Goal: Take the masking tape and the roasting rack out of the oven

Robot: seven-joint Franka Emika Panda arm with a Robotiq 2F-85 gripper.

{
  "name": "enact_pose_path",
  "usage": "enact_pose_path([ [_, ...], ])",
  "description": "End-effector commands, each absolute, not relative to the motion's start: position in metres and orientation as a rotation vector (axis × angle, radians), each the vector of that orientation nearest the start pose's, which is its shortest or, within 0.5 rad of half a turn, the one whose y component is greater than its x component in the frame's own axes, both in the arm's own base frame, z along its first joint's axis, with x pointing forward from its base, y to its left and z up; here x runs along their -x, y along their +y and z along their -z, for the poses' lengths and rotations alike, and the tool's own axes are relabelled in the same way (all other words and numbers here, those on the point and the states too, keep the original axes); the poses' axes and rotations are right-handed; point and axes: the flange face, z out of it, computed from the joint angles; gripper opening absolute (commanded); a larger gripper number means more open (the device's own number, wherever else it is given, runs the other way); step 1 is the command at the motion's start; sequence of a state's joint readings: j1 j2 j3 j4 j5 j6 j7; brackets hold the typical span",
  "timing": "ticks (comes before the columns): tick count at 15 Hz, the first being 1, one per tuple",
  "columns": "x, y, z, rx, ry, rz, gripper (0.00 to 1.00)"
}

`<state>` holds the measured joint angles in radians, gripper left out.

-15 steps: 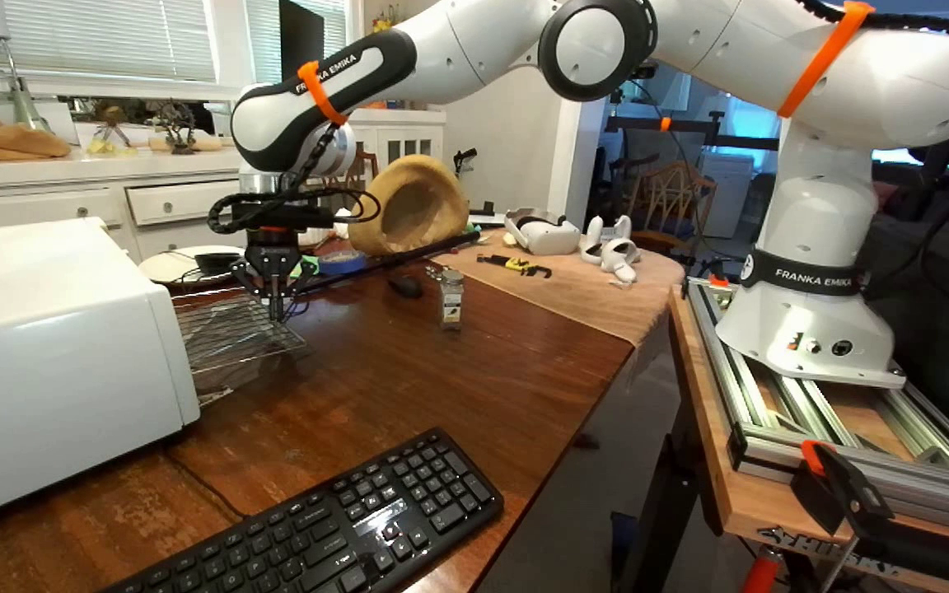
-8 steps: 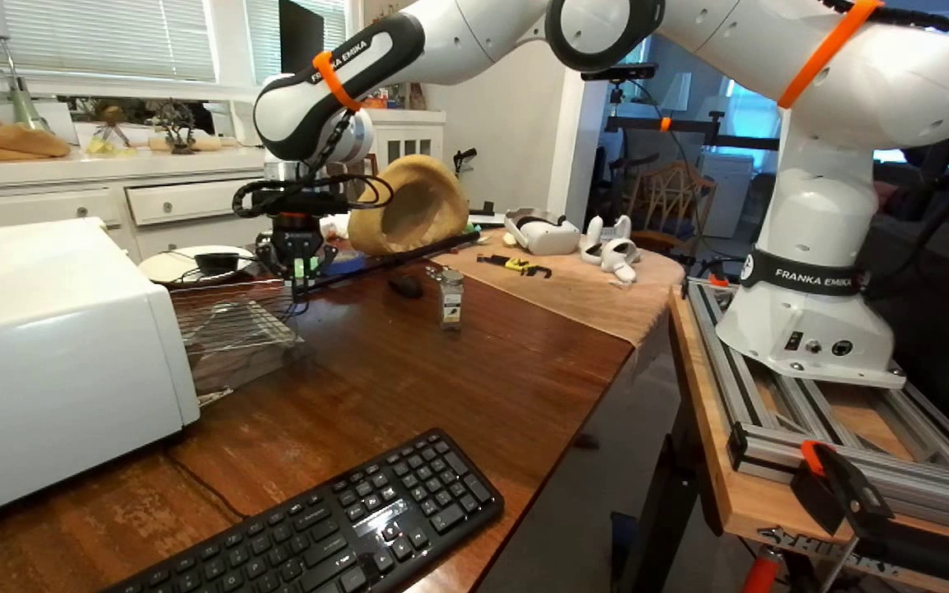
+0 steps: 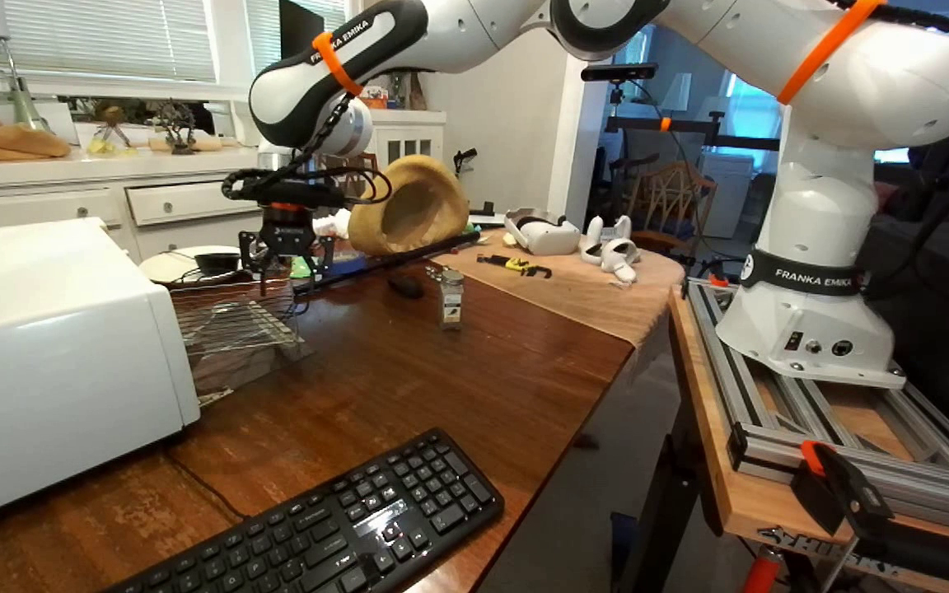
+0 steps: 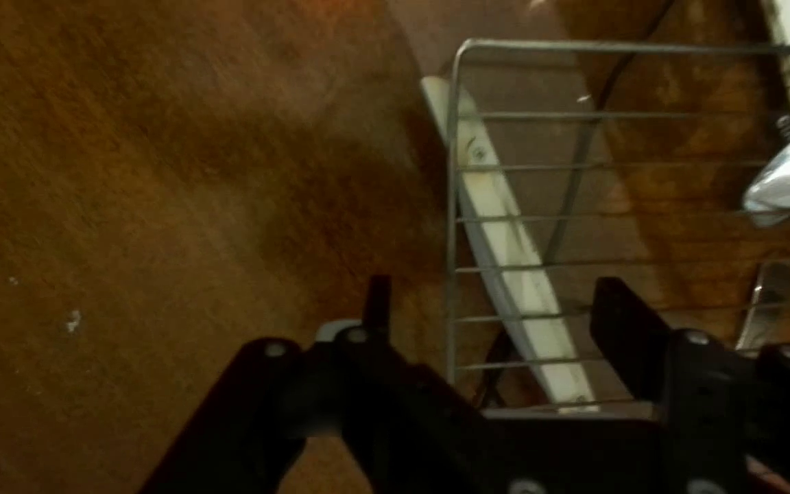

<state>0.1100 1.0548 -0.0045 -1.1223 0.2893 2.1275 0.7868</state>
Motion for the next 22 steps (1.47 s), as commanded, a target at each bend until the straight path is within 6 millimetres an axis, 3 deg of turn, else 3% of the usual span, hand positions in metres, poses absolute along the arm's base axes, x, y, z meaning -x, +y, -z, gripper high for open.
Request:
enact_pose_path([
  [1, -0.752, 0.130, -0.169, 2.627, 1.054, -0.179, 1.00],
  [4, -0.756, 0.159, -0.163, 2.605, 0.951, -0.125, 1.00],
  [8, -0.759, 0.175, -0.145, 2.552, 0.985, -0.079, 0.97],
  [14, -0.763, 0.186, -0.119, 2.443, 1.071, 0.035, 0.44],
  [16, -0.764, 0.190, -0.116, 2.428, 1.078, 0.070, 0.30],
  [17, -0.765, 0.192, -0.116, 2.421, 1.079, 0.082, 0.27],
  [19, -0.767, 0.194, -0.115, 2.414, 1.086, 0.105, 0.29],
  [20, -0.767, 0.195, -0.115, 2.409, 1.089, 0.117, 0.43],
  [22, -0.769, 0.196, -0.115, 2.401, 1.097, 0.125, 0.54],
])
